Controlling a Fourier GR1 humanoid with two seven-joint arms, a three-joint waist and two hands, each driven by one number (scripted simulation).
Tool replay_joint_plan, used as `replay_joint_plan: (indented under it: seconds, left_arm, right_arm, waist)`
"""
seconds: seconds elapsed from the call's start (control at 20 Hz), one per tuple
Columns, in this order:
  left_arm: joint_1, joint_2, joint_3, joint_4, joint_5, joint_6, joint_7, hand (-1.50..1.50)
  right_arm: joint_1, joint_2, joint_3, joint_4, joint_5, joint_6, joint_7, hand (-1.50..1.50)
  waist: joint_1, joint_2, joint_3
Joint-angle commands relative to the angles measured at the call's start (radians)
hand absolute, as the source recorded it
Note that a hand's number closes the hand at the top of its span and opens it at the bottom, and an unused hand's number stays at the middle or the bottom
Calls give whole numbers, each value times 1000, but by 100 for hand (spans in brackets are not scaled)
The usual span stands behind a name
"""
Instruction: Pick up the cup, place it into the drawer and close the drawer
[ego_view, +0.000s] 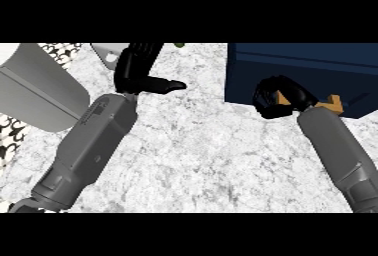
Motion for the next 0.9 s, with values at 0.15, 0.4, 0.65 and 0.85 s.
replay_joint_plan:
  seconds: [0.15,0.4,0.65,0.85]
  left_arm:
    - [20,21,-7,-43,1,-32,9,-150]
    - [53,31,-14,-53,7,-61,28,-150]
    - [80,31,-11,-73,18,-88,17,-150]
    - [77,38,-19,-76,8,-89,20,-150]
  right_arm:
    - [-167,-116,-102,59,-35,-30,57,150]
    - [-171,-140,-119,37,-68,17,68,150]
    - [-154,-169,-134,6,-98,58,66,150]
    - [-149,-172,-140,-15,-116,83,67,150]
  waist:
    - [47,22,-5]
    - [65,23,-6]
    - [81,22,-8]
    - [78,25,-7]
